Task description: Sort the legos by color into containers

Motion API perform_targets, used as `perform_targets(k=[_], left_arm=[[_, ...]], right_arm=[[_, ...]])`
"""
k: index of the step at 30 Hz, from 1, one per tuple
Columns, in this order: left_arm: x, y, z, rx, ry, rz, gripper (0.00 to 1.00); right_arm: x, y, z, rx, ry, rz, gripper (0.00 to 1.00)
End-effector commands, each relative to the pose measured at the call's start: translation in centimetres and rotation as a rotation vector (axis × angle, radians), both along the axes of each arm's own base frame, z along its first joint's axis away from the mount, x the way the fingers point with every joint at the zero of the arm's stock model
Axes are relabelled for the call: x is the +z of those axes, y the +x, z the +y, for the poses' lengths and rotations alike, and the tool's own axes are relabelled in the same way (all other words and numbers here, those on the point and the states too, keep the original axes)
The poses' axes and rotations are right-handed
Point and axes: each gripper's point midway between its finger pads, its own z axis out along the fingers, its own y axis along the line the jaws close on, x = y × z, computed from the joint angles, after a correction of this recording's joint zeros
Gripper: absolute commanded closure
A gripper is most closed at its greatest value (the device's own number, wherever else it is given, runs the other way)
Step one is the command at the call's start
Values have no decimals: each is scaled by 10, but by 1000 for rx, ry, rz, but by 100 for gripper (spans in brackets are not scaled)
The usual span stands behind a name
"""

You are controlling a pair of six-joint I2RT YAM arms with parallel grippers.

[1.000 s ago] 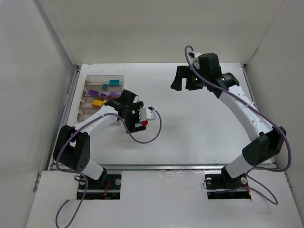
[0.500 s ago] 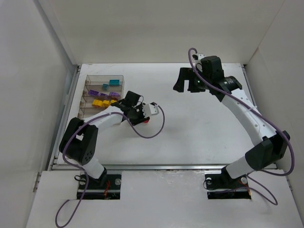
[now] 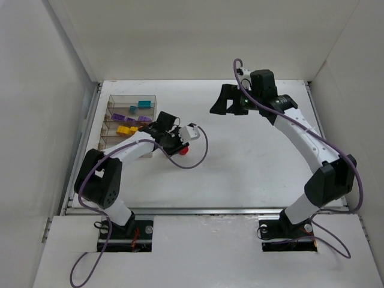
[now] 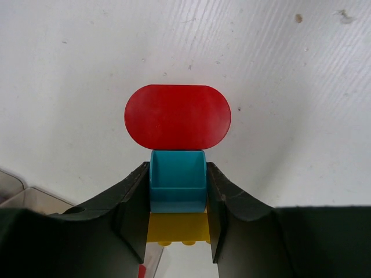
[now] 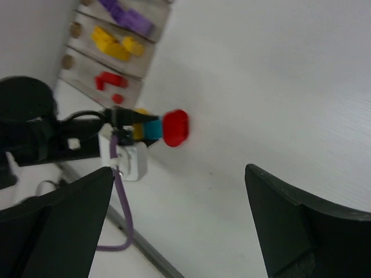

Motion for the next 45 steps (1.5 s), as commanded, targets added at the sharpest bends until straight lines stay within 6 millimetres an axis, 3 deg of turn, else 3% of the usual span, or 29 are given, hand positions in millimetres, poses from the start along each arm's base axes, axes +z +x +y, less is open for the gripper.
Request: perform_targets(k=[1, 4, 6, 7, 9, 10, 11, 13, 20, 25, 30, 34, 36, 37, 40, 41, 45], left_arm=[[78, 7, -17, -11, -163, -86, 100], [140, 6, -23, -88, -250, -274, 100], [176, 2, -24, -110, -318, -392, 100], [193, 6, -26, -109, -350, -450, 100], [199, -2, -31, -134, -388, -452, 100], [214, -1, -32, -127, -415, -484, 100], [214, -2, -34, -123, -431, -468, 100], [233, -3, -39, -123, -485, -475, 100], [258, 2, -51, -142, -542, -517, 100], [271, 8, -57, -147, -554, -548, 100], [264, 11, -55, -150, -523, -544, 100], [267, 9, -54, -157, -521, -560, 100], [270, 10, -55, -150, -536, -561, 100], [270, 10, -55, -150, -536, -561, 100], [266, 10, -55, -149, -534, -558, 100], [266, 10, -55, -149, -534, -558, 100], [253, 15, -47, -93, -512, -531, 100]], right_arm=[[52, 8, 30, 185, 319, -102, 0], [73, 15, 34, 274, 379, -165, 0], [97, 2, 47, 380, 385, -234, 0], [96, 2, 49, 411, 380, -248, 0], [93, -4, 51, 457, 394, -229, 0], [94, -7, 52, 473, 400, -225, 0], [92, -10, 58, 511, 404, -221, 0], [91, -23, 71, 598, 413, -227, 0], [99, -34, 93, 684, 418, -262, 0], [57, -13, 95, 586, 374, -184, 0], [27, 4, 93, 512, 305, -115, 0], [23, 6, 101, 539, 314, -110, 0], [24, 3, 104, 579, 335, -117, 10], [26, -2, 109, 600, 348, -117, 31], [35, -4, 109, 612, 356, -146, 69], [35, -4, 109, 613, 356, -146, 100], [38, -7, 113, 654, 387, -121, 100]])
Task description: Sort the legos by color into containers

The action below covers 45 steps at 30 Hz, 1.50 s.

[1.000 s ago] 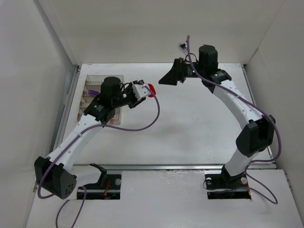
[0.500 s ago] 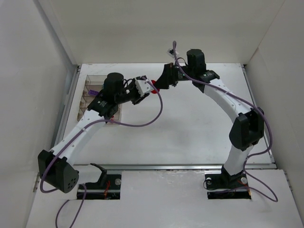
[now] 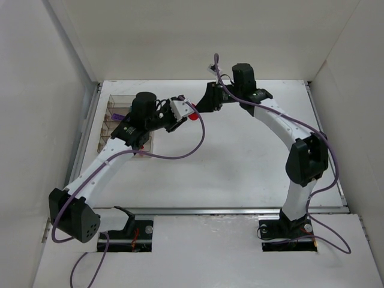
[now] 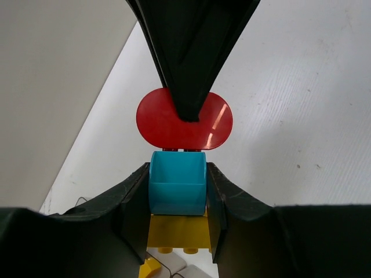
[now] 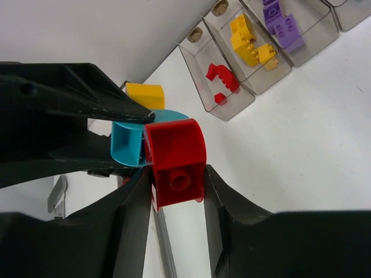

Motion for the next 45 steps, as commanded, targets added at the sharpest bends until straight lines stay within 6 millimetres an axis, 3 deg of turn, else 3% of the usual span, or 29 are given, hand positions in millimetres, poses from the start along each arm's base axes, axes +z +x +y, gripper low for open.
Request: perform_targets(k=[1, 11, 15, 16, 17, 19, 20, 21, 23, 24, 25, 26, 28, 29, 30, 31, 34, 35, 36, 38, 43, 45], left_arm=[[29, 2, -2, 12, -70, -71, 100], [0, 8, 26, 95, 12, -17, 100], [-20, 13, 52, 196, 40, 59, 100], [-14, 13, 59, 227, 24, 54, 100], [-7, 12, 70, 270, -1, 44, 100], [-3, 15, 89, 414, -61, 55, 100], [8, 14, 104, 500, -101, 35, 100], [10, 13, 116, 581, -127, 36, 100], [20, 12, 148, 785, -194, 14, 100], [29, 5, 161, 835, -224, -15, 100], [38, 0, 168, 871, -246, -39, 100], [44, -4, 183, 949, -270, -68, 100], [62, -21, 204, 1027, -331, -127, 100], [69, -25, 211, 1041, -348, -147, 100], [74, -28, 216, 1045, -371, -155, 100], [81, -34, 228, 1077, -388, -182, 100], [87, -43, 237, 1089, -377, -220, 100], [88, -45, 238, 1087, -386, -229, 100], [94, -50, 242, 1091, -394, -259, 100], [96, -52, 240, 1081, -401, -264, 100], [105, -61, 239, 1054, -428, -289, 100], [106, -64, 234, 1027, -441, -281, 100]], right_arm=[[28, -5, 11, 74, 63, -81, 100], [23, 14, 13, -17, 38, -63, 100], [19, 34, 16, -85, 27, -47, 100], [19, 41, 17, -109, 25, -45, 100], [30, 39, 29, -98, 37, -75, 100], [27, 43, 46, -97, 36, -75, 100], [29, 35, 62, -71, 41, -85, 100], [41, 34, 74, -64, 59, -119, 100], [28, 25, 106, -35, 48, -114, 100], [34, 22, 117, -17, 64, -133, 100], [31, 20, 127, -9, 64, -135, 100], [13, 21, 139, 7, 50, -116, 100], [14, 6, 165, 54, 67, -132, 100], [-8, 7, 177, 58, 47, -112, 100], [-15, -5, 193, 90, 47, -109, 100], [-6, -9, 203, 105, 70, -134, 100], [-27, -26, 236, 126, 66, -129, 100], [-28, -27, 240, 107, 60, -134, 100], [-45, -19, 245, 51, 30, -131, 100], [-58, -16, 248, 15, 5, -126, 100], [-105, 8, 243, -81, -104, -177, 100], [-105, 7, 243, -70, -103, -184, 100]])
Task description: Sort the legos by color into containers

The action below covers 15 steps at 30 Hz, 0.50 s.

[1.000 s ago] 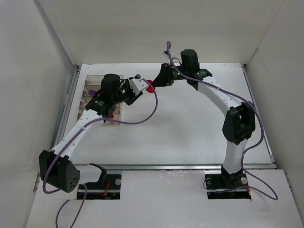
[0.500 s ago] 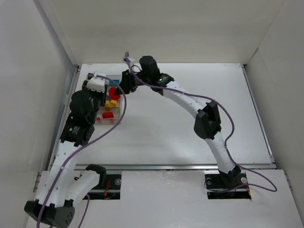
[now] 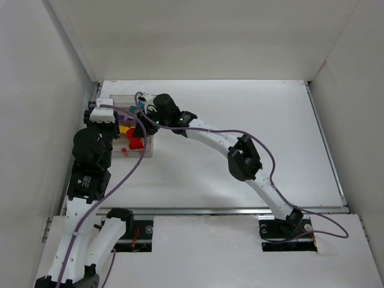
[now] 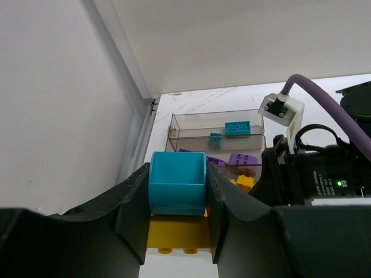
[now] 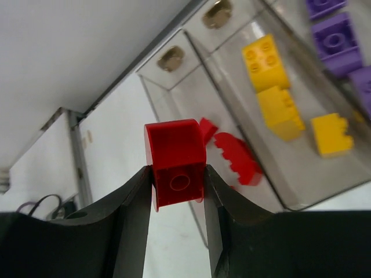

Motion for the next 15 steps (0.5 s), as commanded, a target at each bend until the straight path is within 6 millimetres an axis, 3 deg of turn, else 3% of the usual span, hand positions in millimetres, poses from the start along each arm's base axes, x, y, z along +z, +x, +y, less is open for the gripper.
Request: perform_targets(k=[1, 2, 5, 7, 8, 9, 10, 11, 13, 14, 15], left_arm=[[16, -9, -4, -31, -39, -69, 100], [14, -9, -6, -40, -48, -59, 100], [15, -14, -3, -31, -50, -71, 100], [10, -13, -3, -31, -48, -61, 100], [10, -13, -3, -31, -48, -61, 100], [10, -13, -3, -31, -48, -61, 100], [10, -13, -5, -40, -48, -61, 100], [10, -13, -5, -40, -48, -61, 100], [12, -12, -5, -40, -49, -71, 100], [12, -12, -5, -40, -49, -71, 100], [10, -10, -5, -40, -48, -62, 100]], right_arm=[[8, 26, -5, -69, 5, -105, 100], [5, 23, -3, -74, -11, -117, 99], [-16, 26, -11, -87, -80, -123, 83], [-12, 17, -9, -61, -110, -163, 66], [-25, 19, -14, -41, -159, -203, 62], [-34, 9, -14, -17, -203, -211, 58], [-30, 1, -12, 2, -211, -239, 53], [-44, -1, -16, 19, -246, -238, 50], [-35, -1, -19, -10, -262, -270, 39], [-39, 1, -22, -31, -277, -262, 27], [-31, 3, -23, -43, -270, -273, 20]])
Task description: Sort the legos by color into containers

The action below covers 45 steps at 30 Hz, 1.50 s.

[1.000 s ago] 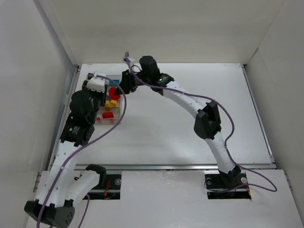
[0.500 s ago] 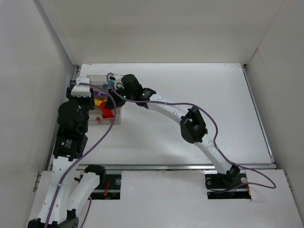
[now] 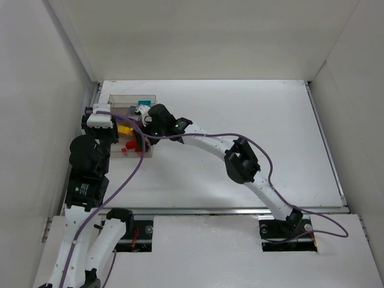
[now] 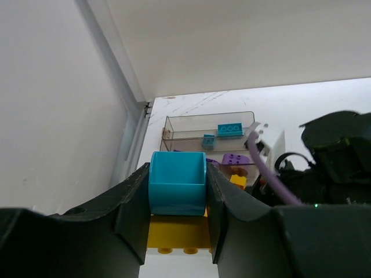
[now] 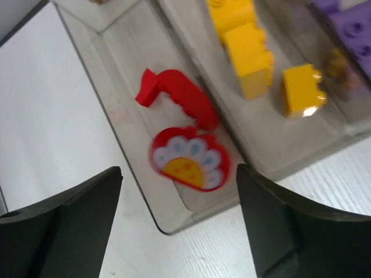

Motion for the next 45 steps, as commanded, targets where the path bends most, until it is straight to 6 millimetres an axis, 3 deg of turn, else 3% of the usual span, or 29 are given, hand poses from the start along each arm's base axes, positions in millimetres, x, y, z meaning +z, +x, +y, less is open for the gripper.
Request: perform_targets(k=[1, 2, 4, 6, 7, 9, 10, 11, 12, 13, 14, 16, 17, 18, 19, 20, 21, 24, 26, 27, 28, 30, 32, 37, 41, 42, 43, 45], left_arm=[[10, 3, -4, -19, -25, -45, 100], [10, 3, -4, -19, -24, -45, 100], [10, 3, -6, -28, -35, -46, 100], [8, 5, -8, -37, -33, -36, 100], [5, 8, -9, -38, -41, -26, 100], [7, 10, -14, -64, -51, -27, 100], [13, 12, -17, -78, -52, -37, 100], [15, 12, -23, -111, -66, -46, 100], [19, 15, -28, -128, -99, -53, 100], [22, 19, -32, -143, -130, -56, 100], [26, 23, -37, -163, -158, -70, 100], [26, 34, -58, -253, -238, -52, 100], [29, 38, -65, -284, -264, -53, 100], [32, 42, -78, -349, -289, -58, 100], [43, 45, -85, -383, -309, -75, 100], [37, 59, -91, -403, -338, -44, 100], [44, 64, -98, -440, -335, -57, 100], [59, 83, -117, -525, -370, -52, 100], [82, 88, -123, -576, -392, -106, 100], [79, 95, -128, -598, -399, -101, 100], [96, 94, -132, -634, -399, -159, 100], [100, 98, -141, -695, -456, -164, 100], [118, 94, -152, -779, -473, -213, 100], [109, 110, -166, -836, -526, -173, 100], [106, 107, -177, -916, -568, -167, 100], [114, 104, -179, -950, -554, -207, 100], [117, 98, -183, -989, -533, -220, 100], [119, 100, -185, -1010, -531, -239, 100]], right_arm=[[42, -1, -2, -13, 8, -103, 13], [42, 2, -3, -25, 4, -109, 0], [80, 6, 0, -39, 66, -160, 0], [95, 11, -5, -71, 76, -187, 0], [120, 8, -7, -79, 111, -199, 0], [147, 13, -17, -120, 152, -222, 0], [140, 16, -29, -146, 135, -209, 0], [187, 16, -42, -182, 222, -255, 0], [199, 27, -59, -244, 233, -288, 0], [183, 24, -72, -274, 198, -281, 0], [221, 25, -94, -316, 242, -341, 0], [242, 29, -115, -383, 252, -436, 0], [229, 27, -124, -396, 222, -446, 0], [255, 22, -136, -422, 277, -483, 0], [260, 26, -146, -428, 291, -490, 0], [252, 25, -151, -414, 285, -482, 0], [264, 22, -157, -409, 328, -470, 0], [256, 21, -167, -275, 369, -412, 0], [273, 17, -180, -158, 497, -354, 0], [265, 17, -183, -137, 520, -319, 0], [277, 14, -187, -127, 566, -303, 0], [282, 13, -189, -122, 582, -284, 0], [293, 14, -190, -127, 638, -241, 0], [302, 7, -176, -66, 758, -136, 0], [297, 2, -167, 26, 843, -46, 0], [291, 4, -162, 38, 862, 20, 0], [304, -3, -162, 97, 921, -13, 0], [304, -20, -172, 214, 1001, -8, 0]])
